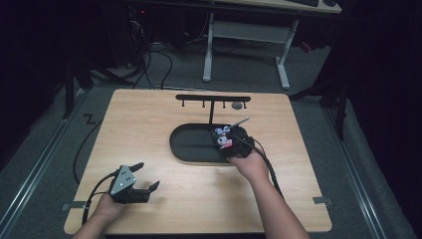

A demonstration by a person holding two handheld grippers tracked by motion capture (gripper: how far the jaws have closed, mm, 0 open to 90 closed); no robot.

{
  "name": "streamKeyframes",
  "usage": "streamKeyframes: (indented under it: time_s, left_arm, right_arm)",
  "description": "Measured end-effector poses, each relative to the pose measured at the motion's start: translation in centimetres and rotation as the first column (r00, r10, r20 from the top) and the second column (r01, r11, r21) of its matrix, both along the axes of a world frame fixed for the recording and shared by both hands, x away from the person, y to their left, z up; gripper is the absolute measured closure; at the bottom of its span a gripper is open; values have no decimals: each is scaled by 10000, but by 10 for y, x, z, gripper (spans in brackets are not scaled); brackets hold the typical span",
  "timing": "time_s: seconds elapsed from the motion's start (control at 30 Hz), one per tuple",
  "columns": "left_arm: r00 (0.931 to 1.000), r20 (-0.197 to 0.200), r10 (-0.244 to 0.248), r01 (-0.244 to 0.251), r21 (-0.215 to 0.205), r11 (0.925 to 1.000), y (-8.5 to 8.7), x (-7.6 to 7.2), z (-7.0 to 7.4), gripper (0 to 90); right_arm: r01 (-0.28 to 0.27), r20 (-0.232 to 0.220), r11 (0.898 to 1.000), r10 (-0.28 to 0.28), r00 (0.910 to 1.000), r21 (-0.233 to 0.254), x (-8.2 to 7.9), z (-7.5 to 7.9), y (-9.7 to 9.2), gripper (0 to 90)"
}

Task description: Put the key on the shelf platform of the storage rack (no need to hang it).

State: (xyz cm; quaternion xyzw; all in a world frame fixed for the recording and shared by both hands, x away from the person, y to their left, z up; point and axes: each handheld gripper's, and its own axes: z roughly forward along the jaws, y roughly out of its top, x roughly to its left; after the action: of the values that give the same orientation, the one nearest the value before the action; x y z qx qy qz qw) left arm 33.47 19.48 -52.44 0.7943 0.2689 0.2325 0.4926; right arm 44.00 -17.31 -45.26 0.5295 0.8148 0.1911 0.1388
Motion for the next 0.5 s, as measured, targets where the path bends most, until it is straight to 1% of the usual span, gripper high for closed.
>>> streamKeyframes:
  time_s: [0.07,0.1,0.13,0.17,0.2,0.33,0.37,0.4,0.43,0.47,0.5]
  left_arm:
    - [10000,9,1,-1,7,10000,0,0,0,154]
    - [10000,2,4,-4,15,10000,0,0,0,154]
    - [10000,2,4,-4,15,10000,0,0,0,154]
    - [10000,9,11,-11,12,10000,0,0,0,154]
    - [10000,9,11,-11,12,10000,0,0,0,154]
    - [10000,31,18,-18,39,10000,-1,0,0,154]
    - [10000,25,24,-24,38,10000,-1,0,0,154]
    - [10000,25,24,-24,38,10000,-1,0,0,154]
    - [10000,25,29,-29,44,10000,-1,0,0,154]
    - [10000,25,29,-29,44,10000,-1,0,0,154]
    - [10000,29,29,-29,48,10000,-1,0,0,154]
  right_arm:
    - [-57,79,10000,57,10000,5,-3,1,1,202]
    - [-97,245,9997,91,9997,226,-9,4,2,203]
    - [-97,245,9997,91,9997,226,-9,4,2,203]
    - [-187,390,9993,174,9991,317,-15,4,2,194]
    - [-187,390,9993,174,9991,317,-15,4,2,194]
    - [-251,647,9989,225,9977,389,-27,1,0,184]
    - [-246,812,9984,204,9965,503,-32,1,-2,170]
    - [-246,812,9984,204,9965,503,-32,1,-2,170]
    - [-202,1195,9990,153,9927,391,-39,0,-4,162]
    - [-202,1195,9990,153,9927,391,-39,0,-4,162]
    - [-218,1319,9990,165,9911,387,-42,-1,-5,157]
